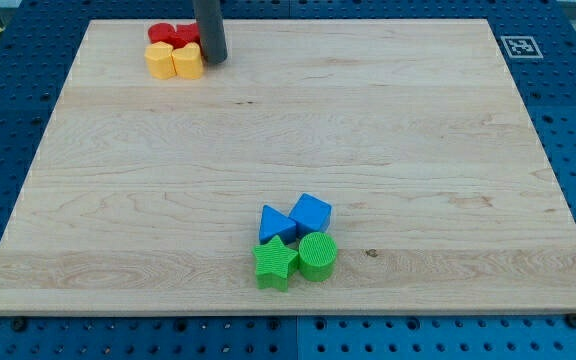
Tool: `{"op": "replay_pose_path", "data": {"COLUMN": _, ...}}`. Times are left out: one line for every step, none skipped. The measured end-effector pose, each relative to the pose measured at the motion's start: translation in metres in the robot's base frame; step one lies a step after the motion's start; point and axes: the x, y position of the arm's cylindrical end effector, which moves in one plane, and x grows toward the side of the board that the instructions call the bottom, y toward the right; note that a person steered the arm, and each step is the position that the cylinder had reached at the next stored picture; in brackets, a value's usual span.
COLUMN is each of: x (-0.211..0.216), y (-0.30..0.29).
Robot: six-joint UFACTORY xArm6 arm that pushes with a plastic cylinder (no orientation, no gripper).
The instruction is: Push green star along with green circle a bit right
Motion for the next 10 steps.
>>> {"op": "replay_pose_path", "data": {"x": 0.001, "y": 0.000}}
{"op": "replay_pose_path", "data": {"x": 0.014, "y": 0.000}}
{"op": "replay_pose_path", "data": {"x": 0.023, "y": 0.000}}
{"op": "replay_pose_path", "data": {"x": 0.023, "y": 0.000}}
{"op": "replay_pose_path", "data": {"x": 0.023, "y": 0.000}}
{"op": "replay_pose_path", "data": {"x": 0.023, "y": 0.000}}
{"op": "replay_pose_path", "data": {"x": 0.033, "y": -0.003}}
{"op": "replay_pose_path", "data": {"x": 0.061, "y": -0.003}}
{"op": "replay_pose_path", "data": {"x": 0.086, "y": -0.006}}
{"op": "replay_pose_path", "data": {"x": 0.133, "y": -0.003}}
